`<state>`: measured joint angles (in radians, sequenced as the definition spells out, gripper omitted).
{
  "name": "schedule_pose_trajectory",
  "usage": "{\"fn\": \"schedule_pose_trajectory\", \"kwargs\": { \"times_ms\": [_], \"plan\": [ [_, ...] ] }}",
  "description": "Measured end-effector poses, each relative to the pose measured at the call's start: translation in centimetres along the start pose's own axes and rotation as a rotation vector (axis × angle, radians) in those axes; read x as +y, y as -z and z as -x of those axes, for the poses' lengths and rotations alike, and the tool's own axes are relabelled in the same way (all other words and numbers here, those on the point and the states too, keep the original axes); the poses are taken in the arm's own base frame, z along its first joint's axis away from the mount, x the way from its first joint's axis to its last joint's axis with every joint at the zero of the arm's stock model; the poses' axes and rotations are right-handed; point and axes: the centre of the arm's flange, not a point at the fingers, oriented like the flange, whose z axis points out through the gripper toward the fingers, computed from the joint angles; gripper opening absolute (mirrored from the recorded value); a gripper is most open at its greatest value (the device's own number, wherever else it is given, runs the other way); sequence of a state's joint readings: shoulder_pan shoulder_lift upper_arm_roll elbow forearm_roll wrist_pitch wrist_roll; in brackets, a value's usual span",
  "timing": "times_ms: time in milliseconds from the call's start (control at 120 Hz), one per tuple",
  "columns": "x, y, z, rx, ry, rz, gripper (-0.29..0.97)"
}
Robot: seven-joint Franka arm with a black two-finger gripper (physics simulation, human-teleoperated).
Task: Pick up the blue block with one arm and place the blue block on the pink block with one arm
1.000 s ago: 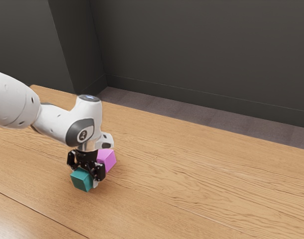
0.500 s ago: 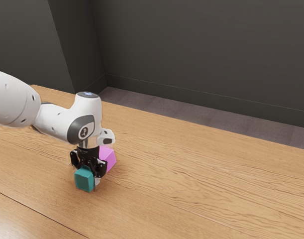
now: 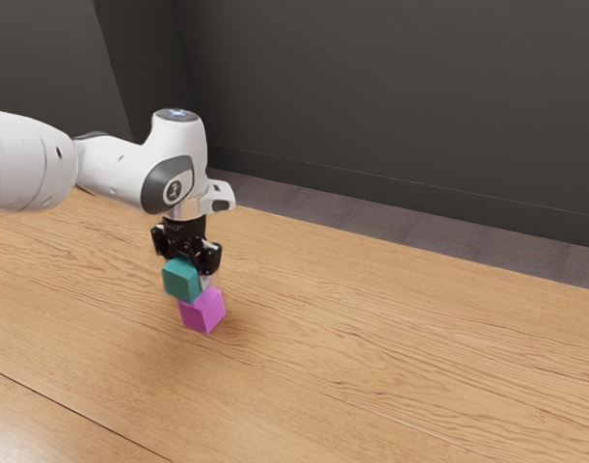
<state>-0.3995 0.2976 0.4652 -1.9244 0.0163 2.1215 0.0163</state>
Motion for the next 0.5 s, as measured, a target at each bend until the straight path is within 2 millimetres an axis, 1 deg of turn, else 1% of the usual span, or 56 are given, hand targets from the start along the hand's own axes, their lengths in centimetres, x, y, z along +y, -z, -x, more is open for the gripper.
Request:
{"fn": "schedule_pose_trajectory", "kwargs": {
  "times_ms": [58, 150, 275, 408, 500],
  "plan": [
    [-0.1, -0.5, -0.5, -0.011, -0.003, -0.008, 0.35],
    [0.0, -1.0, -0.8, -0.027, -0.011, -0.012, 0.35],
    [0.1, -0.9, -1.9, -0.027, -0.018, -0.022, 0.34],
    [1.4, -1.3, -2.6, -0.035, -0.041, -0.018, 0.34],
    [1.5, -1.5, -2.6, -0.043, -0.046, -0.012, 0.45]
  ]
}}
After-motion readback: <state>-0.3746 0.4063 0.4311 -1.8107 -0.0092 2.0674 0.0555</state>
